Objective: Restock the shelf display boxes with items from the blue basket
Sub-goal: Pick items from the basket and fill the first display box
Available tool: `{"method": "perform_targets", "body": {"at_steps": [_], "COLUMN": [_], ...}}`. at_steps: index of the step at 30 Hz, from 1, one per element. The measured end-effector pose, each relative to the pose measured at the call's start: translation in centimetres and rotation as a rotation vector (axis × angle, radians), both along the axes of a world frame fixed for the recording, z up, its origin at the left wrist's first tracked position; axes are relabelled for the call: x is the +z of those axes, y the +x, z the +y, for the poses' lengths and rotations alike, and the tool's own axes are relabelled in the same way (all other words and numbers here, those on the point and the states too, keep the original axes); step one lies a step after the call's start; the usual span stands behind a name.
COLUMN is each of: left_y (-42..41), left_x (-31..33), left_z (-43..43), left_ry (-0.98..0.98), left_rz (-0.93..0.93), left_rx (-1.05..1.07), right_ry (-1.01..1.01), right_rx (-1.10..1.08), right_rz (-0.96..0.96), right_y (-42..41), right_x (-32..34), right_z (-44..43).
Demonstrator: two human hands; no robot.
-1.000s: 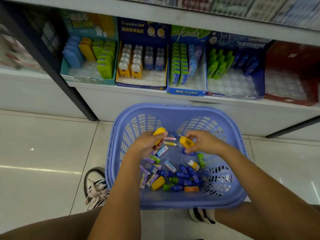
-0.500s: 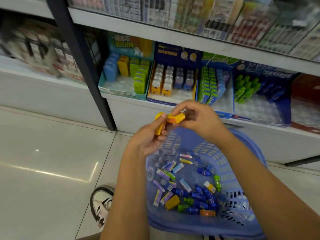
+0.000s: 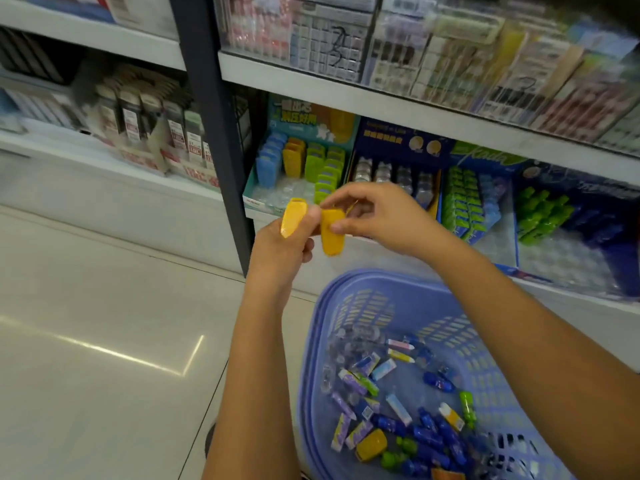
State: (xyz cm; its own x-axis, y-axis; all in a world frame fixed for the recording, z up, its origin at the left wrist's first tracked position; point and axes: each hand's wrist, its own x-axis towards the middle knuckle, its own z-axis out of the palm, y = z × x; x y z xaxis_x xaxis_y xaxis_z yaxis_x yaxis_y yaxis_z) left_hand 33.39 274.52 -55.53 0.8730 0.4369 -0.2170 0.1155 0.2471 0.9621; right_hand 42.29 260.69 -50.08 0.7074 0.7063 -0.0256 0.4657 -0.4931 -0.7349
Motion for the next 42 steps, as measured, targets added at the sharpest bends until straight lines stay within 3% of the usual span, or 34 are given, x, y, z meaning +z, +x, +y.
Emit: {"method": "perform_targets", "body": {"at_steps": [2, 5, 12, 16, 21, 26, 31, 35, 37, 39, 42], "left_y": [0.3, 0.9, 1.1, 0.9, 0.0, -0.4, -0.3, 0.3, 0.4, 0.4, 0.5], "left_x": [0.0, 0.2, -1.2, -2.1, -2.8, -3.1, -3.0, -2.5, -2.0, -1.8, -1.5], "left_z": [0.5, 1.7, 2.7, 3.0, 2.6, 2.9, 2.9, 2.8, 2.8, 2.8, 3.1], "left_ry": [-0.075, -0.354, -0.441, -0.398, -0.198, -0.1, -0.16, -0.303, -0.234, -0.076, 0.1], "left_rz": [0.064, 0.128, 0.174, 0.173, 0.118, 0.126, 0.041, -0.017, 0.01, 0.018, -0.016], "left_rx": [0.13, 0.244, 0.284, 0.254, 0.21, 0.25, 0.236, 0.117, 0.045, -0.001, 0.003], "right_ry": [0.12, 0.227, -0.016, -0.037, -0.016, -0.215, -0.441, -0.528, -0.477, -0.297, -0.105], "right_rx": [-0.118, -0.265, -0.264, -0.289, -0.297, -0.258, -0.162, -0.175, -0.132, -0.036, 0.18], "right_rz": [-0.014, -0.145, -0.294, -0.316, -0.259, -0.426, -0.511, -0.46, -0.419, -0.395, -0.07], "right_y": [1.5, 4.2, 8.4, 8.8, 8.3, 8.8, 9.0, 8.8, 7.8, 6.2, 3.5], "right_x": [-0.5, -1.7, -4.0, -4.3, -4.4, -3.5, -3.1, -2.4, -1.2, -0.1, 1.6], "right_z": [2.0, 5.5, 10.1, 10.8, 10.7, 11.1, 11.8, 12.2, 11.4, 10.1, 8.0]}}
